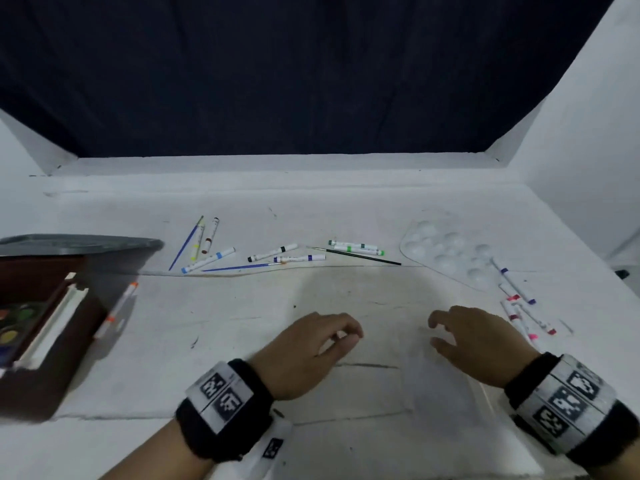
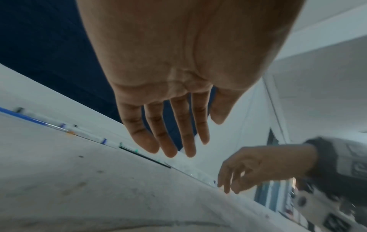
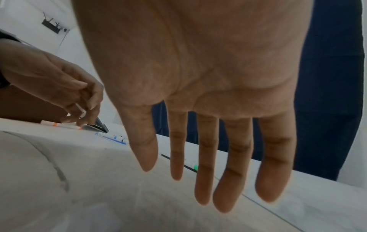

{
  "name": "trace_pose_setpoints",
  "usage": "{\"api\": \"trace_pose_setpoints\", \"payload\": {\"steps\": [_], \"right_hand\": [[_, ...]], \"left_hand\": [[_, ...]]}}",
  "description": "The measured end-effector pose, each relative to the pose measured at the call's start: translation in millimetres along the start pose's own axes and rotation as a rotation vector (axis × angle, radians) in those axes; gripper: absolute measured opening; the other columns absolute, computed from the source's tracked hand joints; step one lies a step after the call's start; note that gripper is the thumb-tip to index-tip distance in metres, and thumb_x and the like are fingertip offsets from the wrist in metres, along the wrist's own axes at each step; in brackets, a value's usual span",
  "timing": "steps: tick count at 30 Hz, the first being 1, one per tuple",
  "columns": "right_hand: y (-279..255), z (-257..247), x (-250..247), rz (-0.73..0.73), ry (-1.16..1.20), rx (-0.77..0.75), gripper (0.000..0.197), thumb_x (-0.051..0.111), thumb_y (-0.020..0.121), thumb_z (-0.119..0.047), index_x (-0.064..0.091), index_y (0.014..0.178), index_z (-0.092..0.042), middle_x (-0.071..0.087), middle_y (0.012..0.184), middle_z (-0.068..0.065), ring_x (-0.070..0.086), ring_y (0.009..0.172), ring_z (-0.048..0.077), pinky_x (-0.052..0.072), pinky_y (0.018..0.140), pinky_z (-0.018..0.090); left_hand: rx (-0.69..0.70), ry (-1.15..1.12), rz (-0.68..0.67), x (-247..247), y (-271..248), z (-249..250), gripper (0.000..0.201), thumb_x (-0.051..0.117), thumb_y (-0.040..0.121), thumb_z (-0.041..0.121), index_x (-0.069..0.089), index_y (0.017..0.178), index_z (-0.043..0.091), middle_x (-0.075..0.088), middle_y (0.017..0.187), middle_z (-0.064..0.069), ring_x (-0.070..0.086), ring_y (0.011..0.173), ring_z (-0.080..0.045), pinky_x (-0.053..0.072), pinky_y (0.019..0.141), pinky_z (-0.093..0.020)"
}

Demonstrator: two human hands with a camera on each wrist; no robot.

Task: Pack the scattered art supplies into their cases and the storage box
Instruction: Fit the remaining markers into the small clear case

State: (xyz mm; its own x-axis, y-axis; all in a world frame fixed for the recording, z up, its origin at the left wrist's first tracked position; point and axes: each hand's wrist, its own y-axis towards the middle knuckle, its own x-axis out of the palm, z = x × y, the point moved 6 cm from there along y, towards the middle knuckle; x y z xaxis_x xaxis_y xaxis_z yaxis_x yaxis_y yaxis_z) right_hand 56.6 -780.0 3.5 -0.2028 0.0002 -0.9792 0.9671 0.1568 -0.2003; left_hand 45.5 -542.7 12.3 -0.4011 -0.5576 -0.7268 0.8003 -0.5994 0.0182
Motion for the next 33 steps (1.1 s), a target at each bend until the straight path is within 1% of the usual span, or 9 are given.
{"api": "trace_pose_setpoints", "payload": {"steps": [1,4,7,15,18,22,26,30,33], "right_hand": [[1,5,3,-0.034,0.019,-0.009,0.029,0.042,0.097,-0.049,0.051,0.121,-0.037,0.058,0.112,-0.011,0.056,0.103,0.011,0.044,0.086,0.026],[7,3,10,-0.089,0.09,-0.063,0.026,0.043,0.098,-0.046,0.055,0.118,-0.034,0.061,0.11,-0.011,0.056,0.1,0.01,0.044,0.084,0.023],[16,-9,12,-0.091,0.141,-0.131,0.023,0.045,0.098,-0.038,0.058,0.115,-0.03,0.065,0.109,-0.007,0.06,0.094,0.011,0.048,0.082,0.026],[40,-59,9,-0.107,0.316,-0.303,0.022,0.05,0.098,-0.036,0.057,0.118,-0.031,0.067,0.105,-0.005,0.057,0.076,0.008,0.048,0.077,0.026],[47,-79,12,-0.091,0.37,-0.389,0.025,0.051,0.097,-0.036,0.056,0.122,-0.032,0.065,0.113,-0.008,0.049,0.07,-0.003,0.042,0.075,0.023],[46,-92,9,-0.02,0.437,-0.462,0.027,0.051,0.098,-0.037,0.054,0.124,-0.034,0.056,0.108,-0.017,0.052,0.088,0.002,0.045,0.082,0.024],[43,-67,-5,0.19,0.482,-0.359,0.018,0.057,0.094,-0.029,0.061,0.111,-0.033,0.061,0.102,-0.015,0.057,0.086,0.003,0.049,0.081,0.025],[31,-20,-11,0.334,0.465,-0.158,0.013,0.062,0.09,-0.023,0.065,0.101,-0.029,0.061,0.091,-0.014,0.057,0.08,0.003,0.048,0.073,0.023],[20,25,-13,0.405,0.397,0.02,0.011,0.065,0.088,-0.022,0.063,0.097,-0.028,0.059,0.086,-0.011,0.056,0.077,0.007,0.043,0.067,0.021]], "left_hand": [[0.01,0.023,-0.066,11,13,5,0.027,0.039,0.104,0.041,0.058,0.119,0.029,0.059,0.1,0.025,0.049,0.097,-0.001,0.042,0.086,-0.022],[0.049,0.138,-0.235,39,38,13,0.041,0.031,0.101,0.052,0.052,0.128,0.028,0.063,0.117,0.0,0.048,0.113,-0.018,0.042,0.097,-0.04],[0.025,0.31,-0.319,52,47,9,0.044,0.026,0.101,0.054,0.048,0.131,0.03,0.061,0.123,-0.002,0.044,0.121,-0.023,0.037,0.099,-0.047],[-0.092,0.447,-0.225,23,15,-23,0.042,0.026,0.102,0.055,0.047,0.131,0.033,0.059,0.123,0.009,0.044,0.121,-0.014,0.028,0.1,-0.043],[-0.17,0.446,-0.173,6,0,-48,0.051,0.019,0.095,0.065,0.049,0.126,0.037,0.057,0.119,0.017,0.044,0.119,-0.008,0.028,0.1,-0.041],[-0.248,0.372,-0.077,-19,-21,-77,0.052,0.017,0.09,0.069,0.05,0.117,0.041,0.049,0.099,0.03,0.042,0.109,0.0,0.027,0.093,-0.033],[-0.257,0.448,-0.033,-36,-27,-93,0.058,0.008,0.088,0.074,0.049,0.116,0.044,0.05,0.105,0.028,0.038,0.108,0.004,0.024,0.086,-0.032],[-0.26,0.471,0.053,-44,-9,-93,0.079,-0.001,0.074,0.086,0.054,0.114,0.045,0.055,0.108,0.024,0.04,0.112,0.001,0.018,0.08,-0.032],[-0.295,0.559,0.031,-46,11,-86,0.089,-0.009,0.066,0.09,0.052,0.113,0.045,0.053,0.106,0.022,0.042,0.11,-0.003,0.016,0.08,-0.033]]}}
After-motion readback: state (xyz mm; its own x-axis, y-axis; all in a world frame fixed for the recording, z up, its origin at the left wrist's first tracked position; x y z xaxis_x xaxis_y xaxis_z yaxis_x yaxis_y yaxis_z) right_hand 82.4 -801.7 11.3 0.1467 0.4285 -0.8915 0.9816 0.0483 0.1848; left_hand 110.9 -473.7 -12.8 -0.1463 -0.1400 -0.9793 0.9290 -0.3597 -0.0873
